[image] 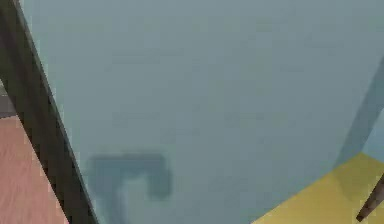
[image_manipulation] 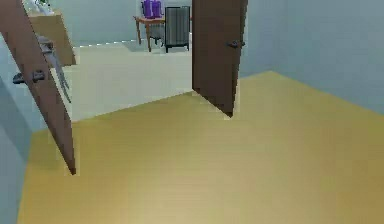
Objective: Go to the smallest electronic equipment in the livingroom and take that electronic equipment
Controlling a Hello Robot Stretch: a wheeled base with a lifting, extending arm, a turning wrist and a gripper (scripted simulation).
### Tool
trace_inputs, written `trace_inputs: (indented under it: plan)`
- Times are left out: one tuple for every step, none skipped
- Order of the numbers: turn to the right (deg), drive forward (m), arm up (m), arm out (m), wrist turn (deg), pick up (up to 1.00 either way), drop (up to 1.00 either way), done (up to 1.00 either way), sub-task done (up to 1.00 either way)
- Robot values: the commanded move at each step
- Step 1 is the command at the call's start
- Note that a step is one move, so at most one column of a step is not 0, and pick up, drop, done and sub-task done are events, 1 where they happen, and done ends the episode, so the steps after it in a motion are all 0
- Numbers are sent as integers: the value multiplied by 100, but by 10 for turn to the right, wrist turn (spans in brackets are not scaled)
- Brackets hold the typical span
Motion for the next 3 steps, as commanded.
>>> trace_inputs:
  plan:
    - [-450,0,0,0,0,0,0,0,0]
    - [-450,0,0,0,0,0,0,0,0]
    - [-300,0,0,0,0,0,0,0,0]
